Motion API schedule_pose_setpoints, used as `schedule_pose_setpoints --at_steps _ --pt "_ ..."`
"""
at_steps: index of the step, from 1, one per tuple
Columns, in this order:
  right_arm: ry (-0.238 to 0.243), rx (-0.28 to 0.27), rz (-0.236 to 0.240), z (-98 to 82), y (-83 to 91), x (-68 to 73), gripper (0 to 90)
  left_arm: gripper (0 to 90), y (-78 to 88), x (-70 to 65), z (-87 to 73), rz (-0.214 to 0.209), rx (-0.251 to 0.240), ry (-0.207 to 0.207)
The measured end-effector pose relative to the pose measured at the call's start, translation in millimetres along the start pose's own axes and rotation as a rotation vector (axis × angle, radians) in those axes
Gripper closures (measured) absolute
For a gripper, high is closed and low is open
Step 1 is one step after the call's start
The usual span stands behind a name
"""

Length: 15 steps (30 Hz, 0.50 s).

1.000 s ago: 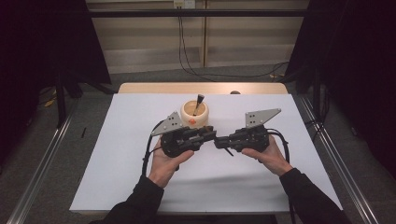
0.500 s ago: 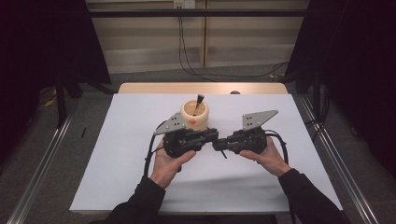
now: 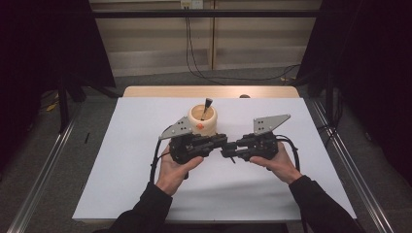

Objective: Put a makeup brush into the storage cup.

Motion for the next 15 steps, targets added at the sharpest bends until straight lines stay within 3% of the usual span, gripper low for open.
schedule_pose_setpoints --at_steps 6,13,15 --pt "-0.003 -0.013 -0.002 1.2 1.0 1.0 54.1 84.2 1.2 1.8 0.4 -0.001 0.002 -0.005" --pt "-0.013 -0.041 -0.049 4.2 4.7 -2.5 31.3 84.2 4.0 4.0 0.9 0.003 0.004 -0.004" --pt "-0.017 -0.051 -0.052 5.1 5.7 -3.3 27.1 84.2 4.7 4.9 0.9 0.021 0.01 -0.001"
Point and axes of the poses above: each handheld gripper's, and its own axes: y roughly backward along the jaws, z roughly out of its top, x roughly to its left, the point moved 8 cm from there along -y, roughly forward along the jaws, and after that the axes turned 12 degrees about -y, right-handed, at the moved point
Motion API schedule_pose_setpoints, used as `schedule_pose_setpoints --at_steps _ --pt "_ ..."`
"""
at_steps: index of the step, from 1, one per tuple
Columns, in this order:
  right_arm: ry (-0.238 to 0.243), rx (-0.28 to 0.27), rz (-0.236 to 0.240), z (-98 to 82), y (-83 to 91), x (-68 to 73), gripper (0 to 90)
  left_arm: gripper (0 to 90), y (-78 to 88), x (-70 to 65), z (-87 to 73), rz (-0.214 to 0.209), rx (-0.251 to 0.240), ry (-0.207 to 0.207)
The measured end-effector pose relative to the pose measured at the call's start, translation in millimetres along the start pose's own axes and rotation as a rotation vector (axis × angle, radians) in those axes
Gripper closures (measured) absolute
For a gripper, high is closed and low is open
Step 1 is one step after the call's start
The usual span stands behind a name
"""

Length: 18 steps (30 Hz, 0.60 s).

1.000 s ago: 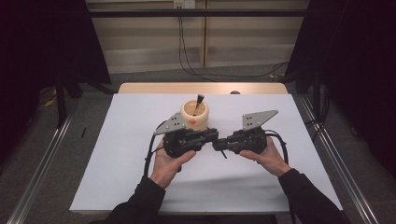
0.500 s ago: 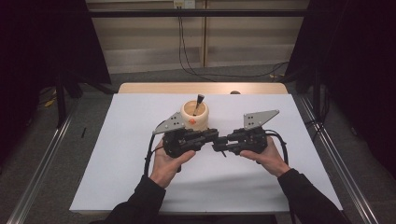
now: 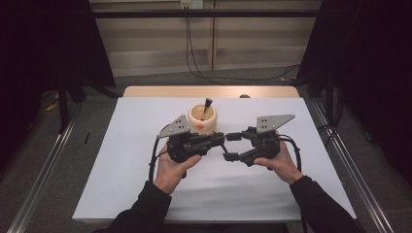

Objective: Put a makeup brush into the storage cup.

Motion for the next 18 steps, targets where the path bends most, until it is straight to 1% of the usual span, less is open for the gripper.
schedule_pose_setpoints --at_steps 1,2,3,4,6,8,10,11,12,13,14,15,16,17,18 --pt "-0.003 -0.006 -0.005 0.7 1.0 -0.2 22.1 84.2 0.3 -0.1 0.5 -0.008 -0.007 0.005" --pt "-0.007 -0.011 -0.001 1.5 1.1 -0.2 18.1 84.2 1.2 1.1 0.5 0.005 -0.003 0.004" --pt "-0.014 -0.019 -0.002 2.4 1.8 -0.6 16.4 84.2 2.1 1.6 0.3 0.002 0.003 -0.003" --pt "-0.013 -0.02 -0.005 2.8 2.4 -1.3 13.8 84.2 3.0 2.9 0.7 0.011 0.002 0.0" --pt "0.007 -0.023 -0.014 2.3 3.2 -1.6 5.8 84.2 4.0 3.5 0.5 0.012 0.005 -0.001" --pt "0.017 -0.019 0.005 1.2 3.4 -0.7 7.0 84.2 4.5 3.8 0.3 0.017 0.007 0.002" --pt "0.012 -0.019 -0.016 1.0 3.5 -2.5 8.2 84.2 4.9 4.1 0.5 0.022 0.005 0.003" --pt "0.012 -0.022 -0.019 1.2 3.7 -3.1 8.2 84.2 5.1 3.9 1.0 0.016 0.001 0.003" --pt "0.011 -0.025 -0.02 1.6 4.0 -3.5 8.2 84.2 6.1 4.4 0.9 0.026 0.011 -0.002" --pt "0.01 -0.028 -0.032 1.9 4.5 -4.3 8.3 84.2 6.2 4.3 1.6 0.016 0.002 -0.003" --pt "0.011 -0.028 -0.047 2.1 4.8 -5.2 8.8 84.2 6.9 5.2 1.7 0.03 0.007 -0.003" --pt "0.013 -0.028 -0.074 1.8 5.1 -6.3 8.8 84.2 7.2 5.2 2.2 0.027 0.001 -0.002" --pt "0.018 -0.03 -0.091 1.8 5.1 -7.1 8.9 84.2 7.5 5.8 2.5 0.033 -0.002 0.001" --pt "0.023 -0.03 -0.099 1.2 5.5 -7.2 8.8 84.2 8.5 6.5 1.9 0.029 0.006 -0.006" --pt "0.029 -0.031 -0.102 0.8 5.6 -7.0 8.8 84.2 8.8 7.0 1.9 0.034 0.005 -0.005"
Point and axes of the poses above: each handheld gripper's, and its own axes: y roughly backward along the jaws, z roughly out of its top, x roughly to its left, the point moved 8 cm from there along -y, roughly forward along the jaws, and after that the axes turned 12 degrees about -y, right-handed, at the moved point
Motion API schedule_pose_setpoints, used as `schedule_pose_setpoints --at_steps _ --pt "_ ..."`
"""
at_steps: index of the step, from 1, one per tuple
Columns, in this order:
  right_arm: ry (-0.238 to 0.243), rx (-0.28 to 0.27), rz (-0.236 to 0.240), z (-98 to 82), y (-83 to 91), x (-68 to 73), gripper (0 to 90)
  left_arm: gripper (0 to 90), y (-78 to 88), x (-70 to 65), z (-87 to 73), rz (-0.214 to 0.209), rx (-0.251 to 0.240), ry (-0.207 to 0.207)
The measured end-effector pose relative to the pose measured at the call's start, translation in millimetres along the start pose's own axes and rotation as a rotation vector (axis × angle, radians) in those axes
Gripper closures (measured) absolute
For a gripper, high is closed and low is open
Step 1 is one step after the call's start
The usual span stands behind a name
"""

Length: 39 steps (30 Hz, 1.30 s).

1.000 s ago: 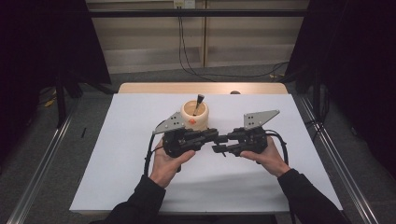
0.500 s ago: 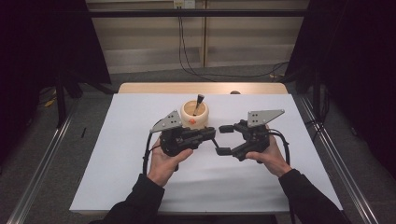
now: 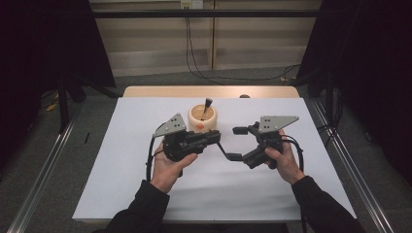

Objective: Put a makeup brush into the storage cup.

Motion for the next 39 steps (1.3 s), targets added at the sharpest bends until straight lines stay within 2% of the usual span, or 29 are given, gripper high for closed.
schedule_pose_setpoints --at_steps 7,11,17,24,39 --pt "0.004 -0.021 -0.034 -0.4 2.1 -2.6 5.8 84.2 3.2 2.5 -0.7 0.016 0.017 -0.01" --pt "-0.002 -0.031 -0.046 -0.7 5.3 -3.2 3.5 84.2 4.6 4.1 -1.1 0.026 0.015 0.0" --pt "-0.009 -0.044 -0.091 -5.6 11.2 -6.2 2.0 84.2 7.3 6.2 -1.3 0.035 0.017 0.003" --pt "-0.015 -0.056 -0.122 -8.4 17.3 -10.3 1.5 84.2 9.0 7.9 -1.9 0.037 0.02 0.007" --pt "-0.026 -0.069 -0.201 -14.6 32.1 -12.9 2.1 84.2 19.8 16.6 0.3 0.068 0.018 0.009"
Point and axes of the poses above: each handheld gripper's, and its own axes: y roughly backward along the jaws, z roughly out of its top, x roughly to its left, the point moved 8 cm from there along -y, roughly forward along the jaws, and after that the axes turned 12 degrees about -y, right-handed, at the moved point
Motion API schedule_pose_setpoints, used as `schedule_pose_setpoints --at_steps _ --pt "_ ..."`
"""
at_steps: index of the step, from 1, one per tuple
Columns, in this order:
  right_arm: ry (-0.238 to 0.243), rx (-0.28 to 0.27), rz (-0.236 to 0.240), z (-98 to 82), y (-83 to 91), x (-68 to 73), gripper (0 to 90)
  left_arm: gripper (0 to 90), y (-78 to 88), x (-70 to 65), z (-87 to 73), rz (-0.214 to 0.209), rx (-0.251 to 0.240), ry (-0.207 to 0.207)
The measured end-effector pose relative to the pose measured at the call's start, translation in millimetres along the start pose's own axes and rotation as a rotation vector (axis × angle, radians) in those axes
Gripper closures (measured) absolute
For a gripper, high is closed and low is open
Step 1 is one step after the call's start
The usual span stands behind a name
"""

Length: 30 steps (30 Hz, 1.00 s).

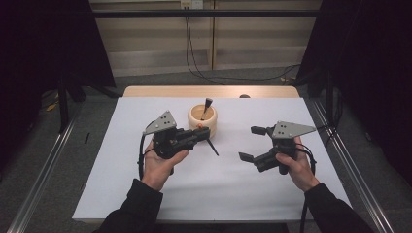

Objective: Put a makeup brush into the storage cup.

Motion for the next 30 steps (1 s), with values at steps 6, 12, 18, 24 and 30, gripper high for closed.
schedule_pose_setpoints --at_steps 6,12,18,24,30 --pt "-0.014 -0.016 -0.017 -5.4 8.6 -0.6 2.1 84.2 4.1 6.8 -0.4 0.017 0.001 0.005" --pt "-0.044 -0.03 -0.032 -15.4 17.0 -3.4 2.2 84.2 8.2 15.6 0.1 0.036 -0.004 0.015" --pt "-0.054 -0.042 -0.042 -17.5 24.4 -5.6 2.8 84.2 12.2 27.5 2.2 0.076 0.005 0.013" --pt "-0.05 -0.031 -0.057 -23.1 27.8 -4.0 2.4 84.2 14.5 35.4 2.8 0.097 0.005 0.015" --pt "-0.05 -0.041 -0.076 -22.9 34.8 -2.6 2.1 84.2 16.3 44.4 8.0 0.113 0.001 0.019"
Point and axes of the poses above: each handheld gripper's, and its own axes: y roughly backward along the jaws, z roughly out of its top, x roughly to its left, the point moved 8 cm from there along -y, roughly forward along the jaws, and after that the axes turned 12 degrees about -y, right-handed, at the moved point
